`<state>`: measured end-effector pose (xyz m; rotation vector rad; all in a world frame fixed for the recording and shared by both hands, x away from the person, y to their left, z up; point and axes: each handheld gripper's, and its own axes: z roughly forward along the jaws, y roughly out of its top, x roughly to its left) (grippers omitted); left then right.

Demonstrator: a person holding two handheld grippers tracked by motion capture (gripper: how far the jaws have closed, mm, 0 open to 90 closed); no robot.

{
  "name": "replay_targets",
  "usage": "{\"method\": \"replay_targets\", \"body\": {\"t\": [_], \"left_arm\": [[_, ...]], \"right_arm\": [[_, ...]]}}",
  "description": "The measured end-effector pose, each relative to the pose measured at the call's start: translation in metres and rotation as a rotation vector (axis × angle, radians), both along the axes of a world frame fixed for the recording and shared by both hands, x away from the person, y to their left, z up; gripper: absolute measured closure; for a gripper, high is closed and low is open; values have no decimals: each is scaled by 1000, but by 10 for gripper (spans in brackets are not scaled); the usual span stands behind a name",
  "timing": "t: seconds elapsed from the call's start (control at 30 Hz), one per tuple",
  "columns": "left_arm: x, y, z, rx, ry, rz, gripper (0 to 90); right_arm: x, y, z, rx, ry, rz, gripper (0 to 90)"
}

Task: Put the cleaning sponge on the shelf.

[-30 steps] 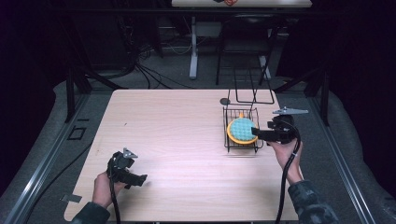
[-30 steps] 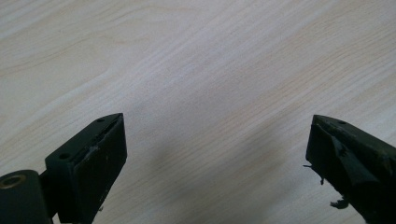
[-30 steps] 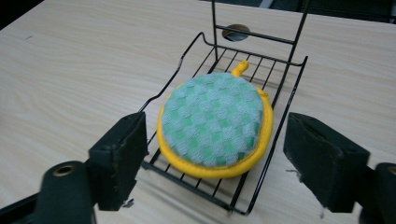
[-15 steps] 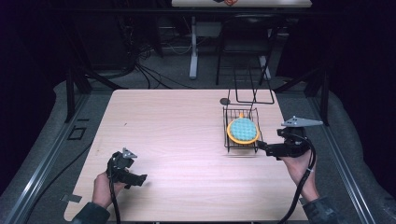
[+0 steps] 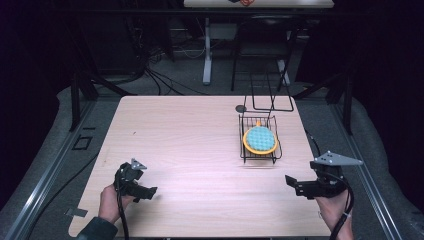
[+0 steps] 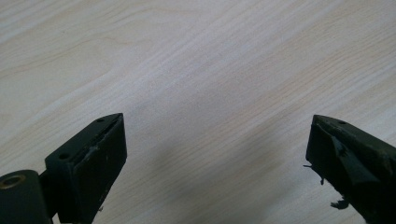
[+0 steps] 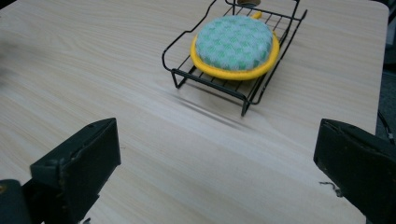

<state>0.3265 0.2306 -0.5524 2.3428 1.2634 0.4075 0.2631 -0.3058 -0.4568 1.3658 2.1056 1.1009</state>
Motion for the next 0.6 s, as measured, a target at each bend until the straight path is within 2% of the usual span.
{"method": "replay_targets", "body": {"t": [0.07, 0.17, 0.27, 0.3, 0.33, 0.43, 0.57, 0.6], "left_arm": [[0, 0, 0, 2, 3, -2, 53], [0, -1, 0, 3, 5, -5, 53], [1, -1, -1, 5, 5, -5, 53], [2, -1, -1, 5, 5, -6, 53], [2, -1, -1, 5, 8, -7, 53], [2, -2, -1, 4, 8, -7, 53], [2, -2, -1, 4, 6, -5, 53], [2, -2, -1, -3, 9, -7, 53]], "right_arm": [[-5, -4, -7, -3, 14, -10, 0], [-12, -9, -19, 24, 37, -32, 0], [-17, -13, -32, 17, 57, -45, 0], [-19, -16, -41, 19, 75, -55, 0], [-19, -16, -41, 19, 75, -55, 0], [-20, -17, -52, -21, 114, -59, 0], [-18, -16, -57, -34, 126, -61, 0], [-17, -15, -58, -59, 116, -55, 0]]}}
